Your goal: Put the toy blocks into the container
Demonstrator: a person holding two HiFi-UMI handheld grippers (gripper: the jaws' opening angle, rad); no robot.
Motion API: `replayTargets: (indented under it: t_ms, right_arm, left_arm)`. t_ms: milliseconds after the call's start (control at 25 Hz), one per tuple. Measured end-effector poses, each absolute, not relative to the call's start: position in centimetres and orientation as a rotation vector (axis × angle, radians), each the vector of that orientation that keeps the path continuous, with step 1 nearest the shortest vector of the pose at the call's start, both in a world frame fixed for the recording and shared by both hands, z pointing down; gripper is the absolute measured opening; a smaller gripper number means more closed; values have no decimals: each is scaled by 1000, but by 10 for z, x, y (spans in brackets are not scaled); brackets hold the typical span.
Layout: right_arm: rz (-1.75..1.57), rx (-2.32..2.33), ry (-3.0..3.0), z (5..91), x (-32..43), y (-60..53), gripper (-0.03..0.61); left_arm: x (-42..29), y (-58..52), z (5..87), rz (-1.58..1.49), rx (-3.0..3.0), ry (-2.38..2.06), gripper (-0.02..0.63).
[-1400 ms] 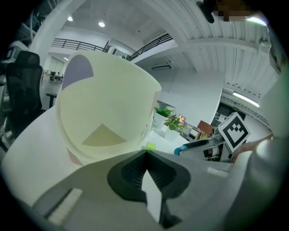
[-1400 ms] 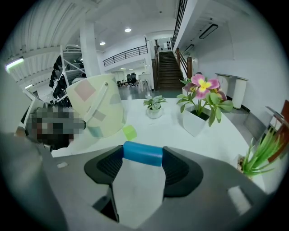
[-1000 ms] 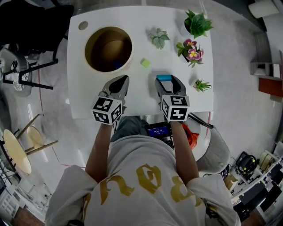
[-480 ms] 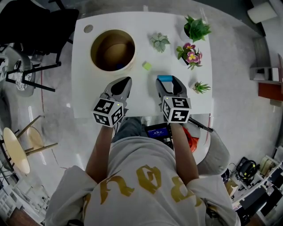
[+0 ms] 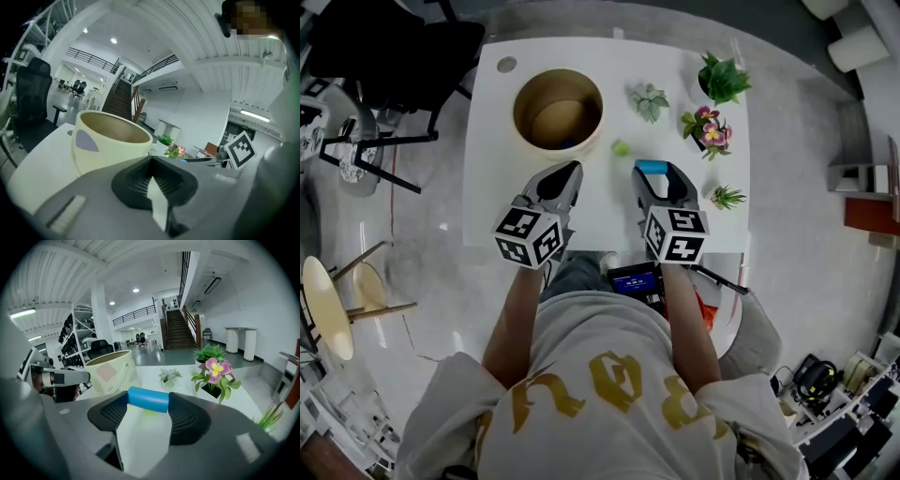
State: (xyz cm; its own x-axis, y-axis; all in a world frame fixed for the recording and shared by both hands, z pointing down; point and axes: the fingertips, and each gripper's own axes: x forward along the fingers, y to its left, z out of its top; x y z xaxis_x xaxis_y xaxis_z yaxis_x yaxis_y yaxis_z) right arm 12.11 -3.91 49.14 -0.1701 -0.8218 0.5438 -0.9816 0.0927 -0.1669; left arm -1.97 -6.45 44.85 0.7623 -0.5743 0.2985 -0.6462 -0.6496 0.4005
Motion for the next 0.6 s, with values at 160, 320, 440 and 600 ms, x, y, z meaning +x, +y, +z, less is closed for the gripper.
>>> replayTargets:
  t_ms: [160,320,440,600]
  right_arm:
    - [704,1783,-2095,481,116,-44,299]
    - [690,1794,-2141,466,111,-51,299]
    - [690,1799,-2171,457,109,-56,299]
    - [663,1810,-2237,439,102,-63,299]
  left_arm:
    - [-31,-67,440,155,2448,-964,2]
    - [-39,-71,432,173,2465,-1006,0]
    - [-47,-75,427,160,2441,-1056,0]
    - [-59,-80,414,100,2426,-1102,2]
